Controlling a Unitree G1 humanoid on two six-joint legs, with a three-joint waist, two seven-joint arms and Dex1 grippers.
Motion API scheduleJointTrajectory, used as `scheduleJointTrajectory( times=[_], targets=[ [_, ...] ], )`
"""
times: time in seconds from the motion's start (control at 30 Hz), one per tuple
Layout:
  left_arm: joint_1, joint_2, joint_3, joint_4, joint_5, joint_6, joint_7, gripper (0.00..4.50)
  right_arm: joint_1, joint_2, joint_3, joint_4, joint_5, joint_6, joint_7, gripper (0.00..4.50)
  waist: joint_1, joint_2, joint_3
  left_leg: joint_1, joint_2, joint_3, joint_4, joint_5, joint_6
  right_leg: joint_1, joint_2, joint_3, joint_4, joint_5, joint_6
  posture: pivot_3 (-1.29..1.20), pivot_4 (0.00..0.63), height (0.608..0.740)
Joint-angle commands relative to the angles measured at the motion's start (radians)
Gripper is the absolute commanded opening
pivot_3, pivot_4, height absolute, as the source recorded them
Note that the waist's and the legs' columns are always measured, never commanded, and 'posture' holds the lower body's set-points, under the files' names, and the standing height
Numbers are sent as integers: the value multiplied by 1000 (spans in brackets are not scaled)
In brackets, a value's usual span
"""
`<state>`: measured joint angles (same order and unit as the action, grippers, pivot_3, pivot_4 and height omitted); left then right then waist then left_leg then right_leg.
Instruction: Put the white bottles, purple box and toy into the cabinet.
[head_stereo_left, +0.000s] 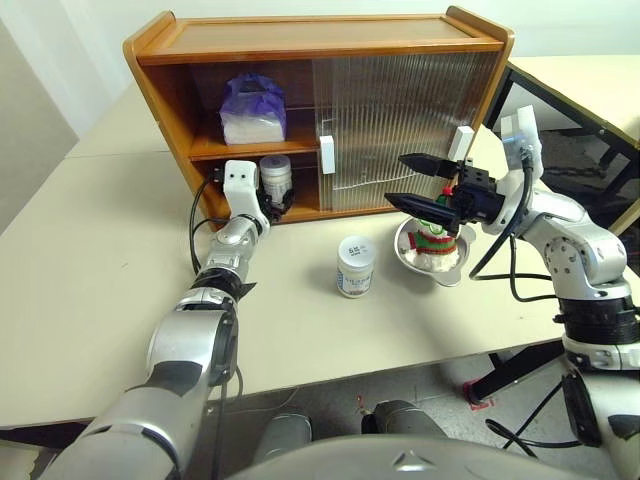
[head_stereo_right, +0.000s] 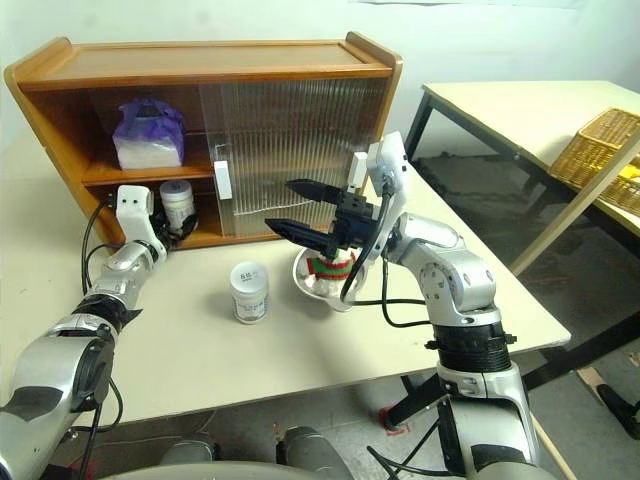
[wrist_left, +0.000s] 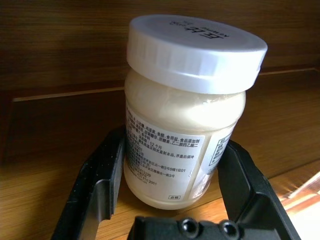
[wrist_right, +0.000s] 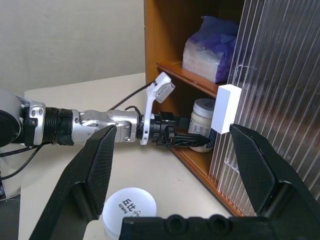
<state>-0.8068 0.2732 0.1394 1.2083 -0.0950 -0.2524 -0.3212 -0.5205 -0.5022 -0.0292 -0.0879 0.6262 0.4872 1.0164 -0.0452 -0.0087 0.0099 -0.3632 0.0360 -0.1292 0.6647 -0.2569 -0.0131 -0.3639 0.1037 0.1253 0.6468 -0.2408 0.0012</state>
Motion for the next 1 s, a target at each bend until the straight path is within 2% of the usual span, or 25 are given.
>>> scheduleJointTrajectory(
  times=[0.03,0.17,0.47,0.8,1.0],
  targets=[
    [-22,1,6,25,11,-7,-5,3050,-1,-7,-9,-5,4,5,0,4500,0,0,0,0,0,0,0,0,0,0,0,0,0,0,-1,-91,0,740],
    [-6,-10,26,5,-17,-33,-46,4449,-12,-4,-5,10,0,-1,6,4500,0,0,0,1,-1,0,0,0,1,1,0,0,0,-2,-4,-82,0,740],
    [81,-30,66,-102,-76,-86,-106,4479,-13,3,-2,22,-3,-12,16,4500,0,0,0,4,-2,0,0,1,1,4,0,0,0,-3,-5,-73,0,740],
    [329,-19,63,-486,-127,4,-128,4479,-11,6,0,30,-4,-18,25,4500,1,0,0,5,-4,0,0,1,1,5,0,0,0,-4,-7,-59,0,740],
    [402,-12,72,-593,-134,63,-94,4479,-16,13,5,40,-9,-23,31,4500,3,0,0,7,-4,0,0,1,1,7,0,0,0,-4,-7,-51,0,740]
  ],
)
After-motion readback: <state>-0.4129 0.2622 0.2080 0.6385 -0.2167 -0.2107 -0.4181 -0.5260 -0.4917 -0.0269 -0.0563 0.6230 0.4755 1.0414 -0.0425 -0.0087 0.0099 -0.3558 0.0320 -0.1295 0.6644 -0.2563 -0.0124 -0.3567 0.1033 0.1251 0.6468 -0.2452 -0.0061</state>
